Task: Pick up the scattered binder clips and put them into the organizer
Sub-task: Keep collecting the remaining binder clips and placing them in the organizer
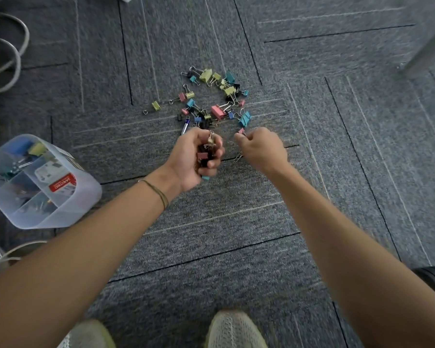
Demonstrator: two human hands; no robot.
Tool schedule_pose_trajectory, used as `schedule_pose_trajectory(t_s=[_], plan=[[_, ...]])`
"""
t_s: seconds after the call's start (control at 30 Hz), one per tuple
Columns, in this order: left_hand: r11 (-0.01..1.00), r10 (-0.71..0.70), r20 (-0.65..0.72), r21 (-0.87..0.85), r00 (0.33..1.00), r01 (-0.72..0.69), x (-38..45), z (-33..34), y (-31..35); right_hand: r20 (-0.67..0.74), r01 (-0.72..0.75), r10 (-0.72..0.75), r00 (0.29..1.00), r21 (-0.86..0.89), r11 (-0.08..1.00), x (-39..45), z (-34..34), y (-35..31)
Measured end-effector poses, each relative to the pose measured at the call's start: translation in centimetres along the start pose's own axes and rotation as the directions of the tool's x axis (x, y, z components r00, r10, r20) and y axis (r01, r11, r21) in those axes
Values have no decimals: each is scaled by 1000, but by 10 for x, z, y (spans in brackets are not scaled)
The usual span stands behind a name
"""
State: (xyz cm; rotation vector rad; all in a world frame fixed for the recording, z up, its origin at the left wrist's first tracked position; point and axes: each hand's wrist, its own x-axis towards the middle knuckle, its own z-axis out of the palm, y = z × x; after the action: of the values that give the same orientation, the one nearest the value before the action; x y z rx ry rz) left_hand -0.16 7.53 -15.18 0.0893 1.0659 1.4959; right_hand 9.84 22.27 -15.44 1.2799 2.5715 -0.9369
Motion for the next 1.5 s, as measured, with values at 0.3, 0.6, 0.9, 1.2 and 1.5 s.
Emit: schedule_pose_trajectory(t_s=[0.3, 0.6, 0.9, 1.2, 1.5], plan=[[999, -55, -164, -5, 985, 55, 5, 2, 5, -168, 57, -113, 979, -310, 949, 20, 2, -9], [930, -1, -504, 318, 863, 187, 28, 22, 20, -131, 118, -125, 983, -62, 991, 19, 6, 2], [453, 377, -309, 884, 873, 117, 75, 48, 18, 218, -214, -70, 973, 975, 64, 0, -24, 30], [463, 435, -290, 884, 852, 64, 94, 59, 23, 287, -287, -31, 958, 936, -203, -12, -37, 32], [981, 65, -289, -158, 955, -114, -1, 37, 23, 395, -413, -122, 911, 885, -217, -20, -26, -19]])
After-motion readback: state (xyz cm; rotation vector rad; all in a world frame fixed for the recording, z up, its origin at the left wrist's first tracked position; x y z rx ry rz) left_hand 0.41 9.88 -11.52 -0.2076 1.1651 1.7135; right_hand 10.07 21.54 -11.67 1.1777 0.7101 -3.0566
